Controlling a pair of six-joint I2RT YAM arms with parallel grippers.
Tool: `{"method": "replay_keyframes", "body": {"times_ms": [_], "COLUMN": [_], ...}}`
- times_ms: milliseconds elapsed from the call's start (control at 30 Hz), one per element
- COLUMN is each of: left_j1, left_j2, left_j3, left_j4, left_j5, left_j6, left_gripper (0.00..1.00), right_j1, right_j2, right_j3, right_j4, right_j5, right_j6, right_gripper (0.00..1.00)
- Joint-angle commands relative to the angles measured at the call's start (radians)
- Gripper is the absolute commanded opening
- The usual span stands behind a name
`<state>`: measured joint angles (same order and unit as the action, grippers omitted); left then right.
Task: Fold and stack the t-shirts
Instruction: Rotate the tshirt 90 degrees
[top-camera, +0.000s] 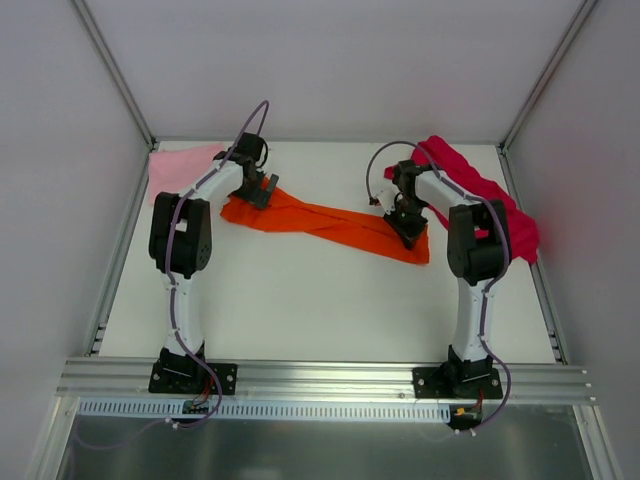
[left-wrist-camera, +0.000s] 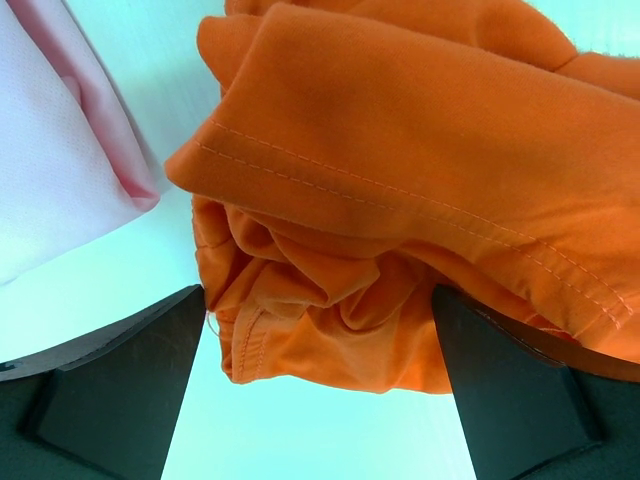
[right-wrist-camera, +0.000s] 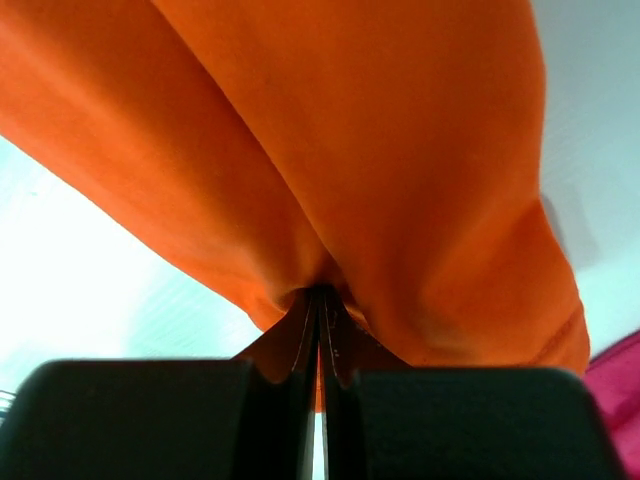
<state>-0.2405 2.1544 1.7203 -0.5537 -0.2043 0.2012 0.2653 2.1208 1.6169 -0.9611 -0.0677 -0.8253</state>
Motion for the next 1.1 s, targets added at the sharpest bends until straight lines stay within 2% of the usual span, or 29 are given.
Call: {"method": "replay_keyframes", "body": {"times_ms": [0, 67, 100, 167, 200, 267, 300, 333, 733, 1067], "left_j1": [0.007, 0.009, 0.007, 0.007, 0.007, 0.007, 0.007, 0.007, 0.012, 0.003], "left_j2": [-0.065, -0.041, -0.027, 0.028, 0.042, 0.055, 0.053, 0.051, 0.076, 0.171], "left_j3": [-0.011, 0.013, 0.033, 0.103, 0.122, 0.128, 0.121, 0.105, 0.039, 0.222], "left_j4": [0.011, -0.005, -0.021, -0.060, -0.078, -0.074, -0.060, -0.055, -0.043, -0.126], "left_j5": [0.025, 0.040, 0.048, 0.059, 0.056, 0.059, 0.060, 0.062, 0.045, 0.034], "left_j6": [0.000, 0.000, -0.002, -0.011, -0.016, -0.022, -0.022, -0.020, -0.002, 0.038], "left_gripper": [0.99, 0.96, 0.88, 0.65, 0.32, 0.15, 0.04, 0.01, 0.00, 0.00], "right_j1": [-0.005, -0.001, 0.006, 0.014, 0.020, 0.023, 0.025, 0.025, 0.040, 0.118], "right_j2": [0.016, 0.010, 0.005, -0.013, -0.019, -0.028, -0.032, -0.036, -0.047, -0.047], "right_j3": [0.040, 0.040, 0.040, 0.031, 0.026, 0.021, 0.020, 0.015, 0.024, -0.006], "right_j4": [-0.070, -0.096, -0.102, -0.103, -0.102, -0.105, -0.107, -0.107, -0.133, -0.189], "right_j5": [-0.070, -0.112, -0.118, -0.124, -0.124, -0.126, -0.126, -0.126, -0.135, -0.182], "right_j6": [-0.024, -0.035, -0.037, -0.037, -0.037, -0.035, -0.040, -0.040, -0.047, -0.081], "right_gripper": [0.01, 0.01, 0.01, 0.01, 0.01, 0.01, 0.01, 0.01, 0.01, 0.01]}}
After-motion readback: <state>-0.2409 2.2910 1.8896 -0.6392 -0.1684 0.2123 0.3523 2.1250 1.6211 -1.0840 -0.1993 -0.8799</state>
